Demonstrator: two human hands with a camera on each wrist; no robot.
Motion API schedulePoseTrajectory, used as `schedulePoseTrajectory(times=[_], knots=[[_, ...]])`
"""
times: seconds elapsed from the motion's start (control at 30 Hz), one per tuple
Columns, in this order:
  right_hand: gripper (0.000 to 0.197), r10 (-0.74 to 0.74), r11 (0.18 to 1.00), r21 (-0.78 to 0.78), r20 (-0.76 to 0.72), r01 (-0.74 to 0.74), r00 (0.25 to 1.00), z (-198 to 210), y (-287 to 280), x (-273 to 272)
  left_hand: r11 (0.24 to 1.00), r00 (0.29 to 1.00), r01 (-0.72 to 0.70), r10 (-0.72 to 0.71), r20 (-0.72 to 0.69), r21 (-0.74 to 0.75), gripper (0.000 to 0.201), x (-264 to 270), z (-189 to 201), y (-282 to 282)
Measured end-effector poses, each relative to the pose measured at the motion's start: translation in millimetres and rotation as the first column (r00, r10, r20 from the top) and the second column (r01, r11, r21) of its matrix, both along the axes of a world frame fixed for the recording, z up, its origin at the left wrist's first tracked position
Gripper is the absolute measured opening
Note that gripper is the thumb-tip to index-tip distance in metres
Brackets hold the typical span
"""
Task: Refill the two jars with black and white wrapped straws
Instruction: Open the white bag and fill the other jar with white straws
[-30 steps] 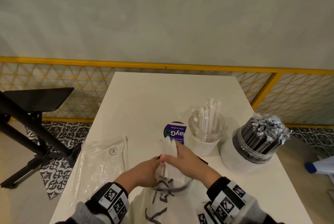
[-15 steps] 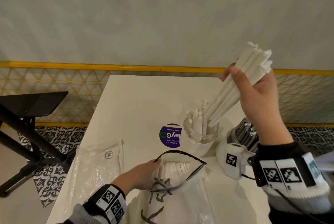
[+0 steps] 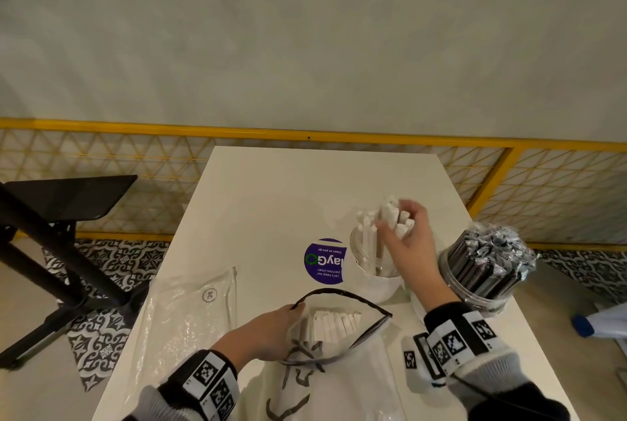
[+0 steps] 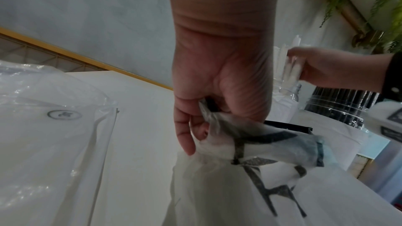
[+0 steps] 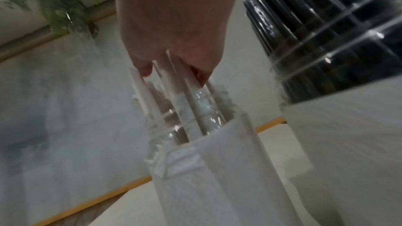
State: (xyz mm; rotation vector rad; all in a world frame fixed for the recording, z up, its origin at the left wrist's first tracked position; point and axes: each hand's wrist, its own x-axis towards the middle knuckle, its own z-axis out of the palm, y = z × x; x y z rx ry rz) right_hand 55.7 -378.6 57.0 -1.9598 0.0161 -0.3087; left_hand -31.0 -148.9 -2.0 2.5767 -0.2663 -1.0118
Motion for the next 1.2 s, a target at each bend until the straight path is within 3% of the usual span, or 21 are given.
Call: schedulePoseTrajectory(times=[0.07, 0.13, 0.23, 0.33, 0.43, 0.5, 0.57, 0.6, 0.67, 0.73, 0.8, 0.87, 0.93, 1.03, 1.2], knots=[[0.058, -0.016, 0.991, -0.122, 0.233, 0.045, 0.972, 13.8, -0.7, 3.1, 1.0, 1.0, 0.0, 0.0, 0.002, 0.003, 0.08, 0.5, -1.7, 0.1], [0.055, 0.094, 0.942, -0.334, 0.365, 0.036, 0.926, 26.6, 1.9, 8.6, 1.0, 1.0, 0.003, -0.003, 0.001, 0.007, 0.08, 1.3, -4.1, -0.2], [0.053, 0.249, 0.754, -0.649, 0.14, -0.101, 0.958, 20.1, 9.7, 18.2, 1.0, 1.0, -0.01, 0.01, 0.021, 0.002, 0.077, 2.8, -6.3, -0.8], [0.066, 0.241, 0.652, -0.741, 0.006, -0.158, 0.971, -1.4, 10.9, 17.9, 0.999, 0.996, -0.052, 0.052, 0.069, -0.014, 0.07, 4.3, -7.9, 0.0], [0.058, 0.219, 0.685, -0.721, 0.06, -0.11, 0.974, -0.6, 14.0, 14.2, 0.993, 0.987, -0.112, 0.115, 0.108, -0.036, 0.067, 5.3, -10.1, 3.3], [0.046, 0.25, 0.755, -0.656, 0.262, -0.018, 0.932, 5.8, 22.0, 1.1, 0.99, 0.983, -0.133, 0.137, 0.119, -0.044, 0.073, 6.0, -12.1, 5.7], [0.03, 0.316, 0.837, -0.544, 0.383, -0.065, 0.868, 3.6, 36.8, -20.4, 0.99, 0.985, -0.139, 0.142, 0.096, -0.039, 0.08, 5.8, -15.7, 7.9], [0.026, 0.368, 0.837, -0.523, 0.321, -0.161, 0.873, -2.3, 46.1, -32.9, 0.99, 0.987, -0.14, 0.143, 0.08, -0.033, 0.083, 5.5, -18.3, 8.6], [0.028, 0.431, 0.752, -0.529, -0.056, -0.393, 0.9, -24.0, 64.6, -53.1, 0.989, 0.988, -0.146, 0.146, 0.047, -0.007, 0.085, 5.6, -25.4, 10.0], [0.028, 0.303, 0.586, -0.614, -0.439, -0.529, 0.846, -56.6, 72.8, -61.5, 0.988, 0.988, -0.152, 0.152, 0.033, 0.011, 0.083, 6.3, -30.6, 10.9], [0.042, 0.117, 0.542, -0.633, -0.594, -0.552, 0.796, -85.0, 67.8, -63.7, 0.988, 0.988, -0.152, 0.151, 0.021, 0.025, 0.084, 6.6, -33.9, 12.1], [0.066, 0.021, 0.558, -0.627, -0.645, -0.544, 0.764, -100.4, 63.5, -64.3, 0.989, 0.989, -0.149, 0.148, 0.019, 0.022, 0.084, 7.1, -38.9, 13.9], [0.077, -0.032, 0.543, -0.641, -0.661, -0.543, 0.749, -108.4, 65.9, -64.3, 0.988, 0.988, -0.155, 0.155, 0.025, 0.012, 0.084, 8.1, -45.9, 14.7], [0.073, -0.071, 0.536, -0.641, -0.683, -0.549, 0.727, -111.4, 72.2, -65.5, 0.987, 0.987, -0.161, 0.161, 0.026, -0.009, 0.081, 10.2, -52.4, 13.8], [0.05, -0.028, 0.619, -0.555, -0.722, -0.555, 0.691, -113.0, 79.3, -63.2, 0.986, 0.987, -0.157, 0.158, 0.033, -0.051, 0.082, 12.3, -56.3, 13.8]])
